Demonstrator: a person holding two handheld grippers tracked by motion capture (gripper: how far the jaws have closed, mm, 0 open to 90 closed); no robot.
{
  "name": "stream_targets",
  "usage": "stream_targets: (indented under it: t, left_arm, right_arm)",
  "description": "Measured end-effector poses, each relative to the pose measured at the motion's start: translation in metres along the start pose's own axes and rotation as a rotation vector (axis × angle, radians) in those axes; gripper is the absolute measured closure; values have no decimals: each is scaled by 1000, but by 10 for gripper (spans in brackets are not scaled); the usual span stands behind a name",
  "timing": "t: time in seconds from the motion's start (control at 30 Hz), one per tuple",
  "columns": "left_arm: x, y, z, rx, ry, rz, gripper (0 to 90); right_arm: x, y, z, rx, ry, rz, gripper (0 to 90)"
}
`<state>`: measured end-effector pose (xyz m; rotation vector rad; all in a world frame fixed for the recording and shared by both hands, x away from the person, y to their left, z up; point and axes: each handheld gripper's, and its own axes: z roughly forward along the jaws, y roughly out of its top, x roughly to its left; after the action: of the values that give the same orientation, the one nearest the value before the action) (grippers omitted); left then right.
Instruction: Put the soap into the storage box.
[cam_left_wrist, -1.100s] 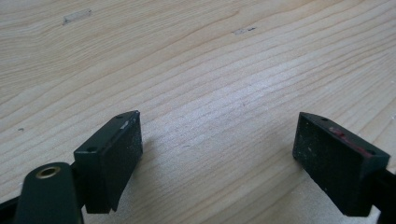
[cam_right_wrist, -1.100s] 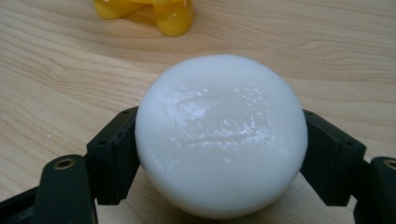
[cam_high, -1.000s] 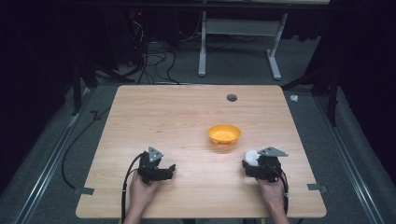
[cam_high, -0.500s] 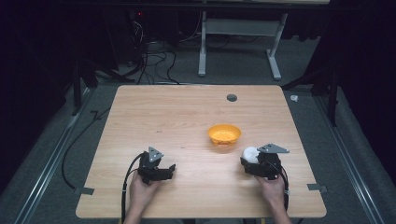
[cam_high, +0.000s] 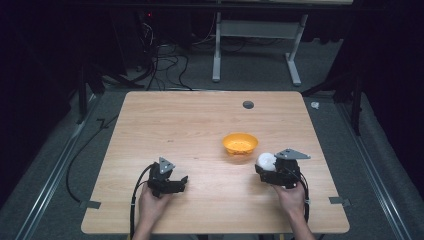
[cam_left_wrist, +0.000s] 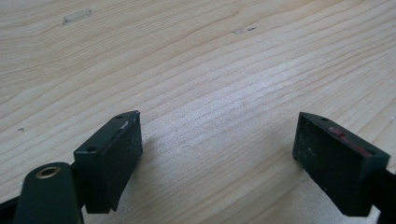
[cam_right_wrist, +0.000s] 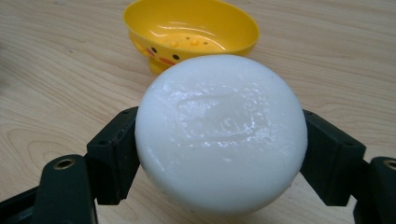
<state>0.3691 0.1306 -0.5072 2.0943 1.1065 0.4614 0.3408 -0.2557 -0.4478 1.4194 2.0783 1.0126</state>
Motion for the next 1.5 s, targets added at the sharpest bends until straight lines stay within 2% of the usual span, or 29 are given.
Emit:
stream_targets:
  t: [0.23,0.47,0.67,0.97,1.1,1.5]
  left_arm:
    - [0,0,0,0,0,-1,163]
    - [0,0,0,0,0,-2,162]
    - [0,0,0,1,-1,-2,163]
    - [0,0,0,2,0,-1,163]
    - [0,0,0,2,0,1,163]
    - [0,0,0,2,0,-2,163]
  right_arm:
    - [0,11,-2,-10,35,7,237]
    - [4,21,-2,-6,37,-16,237]
    - [7,27,-3,-30,42,5,237]
    - [11,38,0,-30,49,12,237]
    - [14,46,-1,-39,49,-11,237]
    - [12,60,12,-37,48,4,237]
